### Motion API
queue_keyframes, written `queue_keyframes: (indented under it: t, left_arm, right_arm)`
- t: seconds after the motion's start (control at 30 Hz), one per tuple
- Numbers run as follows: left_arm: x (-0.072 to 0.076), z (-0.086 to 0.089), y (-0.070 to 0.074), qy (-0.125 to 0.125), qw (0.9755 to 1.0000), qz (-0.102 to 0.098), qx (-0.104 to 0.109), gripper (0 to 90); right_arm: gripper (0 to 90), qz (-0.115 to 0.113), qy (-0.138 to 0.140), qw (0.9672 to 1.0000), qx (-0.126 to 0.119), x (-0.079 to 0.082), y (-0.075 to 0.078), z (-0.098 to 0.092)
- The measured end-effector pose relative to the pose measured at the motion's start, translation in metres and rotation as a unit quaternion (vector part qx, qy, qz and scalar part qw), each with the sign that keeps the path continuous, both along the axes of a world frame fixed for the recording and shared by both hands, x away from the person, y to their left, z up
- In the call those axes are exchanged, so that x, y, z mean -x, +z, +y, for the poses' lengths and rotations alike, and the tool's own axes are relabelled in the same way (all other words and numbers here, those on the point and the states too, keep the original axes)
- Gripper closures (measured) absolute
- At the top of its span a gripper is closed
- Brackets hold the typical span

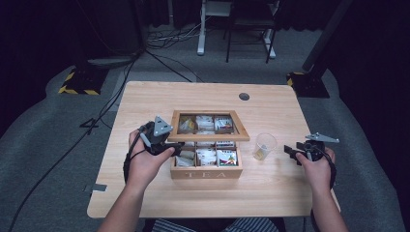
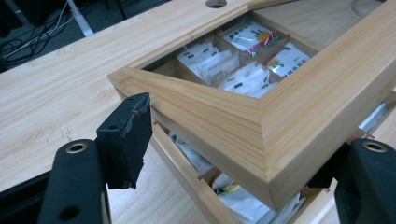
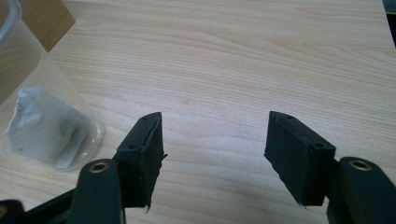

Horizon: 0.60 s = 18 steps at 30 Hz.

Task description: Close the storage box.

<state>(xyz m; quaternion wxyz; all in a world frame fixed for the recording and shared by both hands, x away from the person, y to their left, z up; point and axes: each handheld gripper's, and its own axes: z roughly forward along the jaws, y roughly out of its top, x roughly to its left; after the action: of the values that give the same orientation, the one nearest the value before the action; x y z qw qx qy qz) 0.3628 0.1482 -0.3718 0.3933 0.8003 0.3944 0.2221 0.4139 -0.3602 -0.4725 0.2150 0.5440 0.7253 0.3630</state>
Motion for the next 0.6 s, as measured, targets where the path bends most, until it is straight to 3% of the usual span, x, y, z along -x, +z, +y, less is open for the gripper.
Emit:
queue_keyframes:
  t: [0.6]
  left_arm:
    - [0.012, 0.004, -0.01, -0.017, 0.9997, 0.016, -0.008, 30.7]
  right_arm:
    - [37.3, 0.003, 0.015, 0.9999, -0.006, -0.013, -0.002, 0.01]
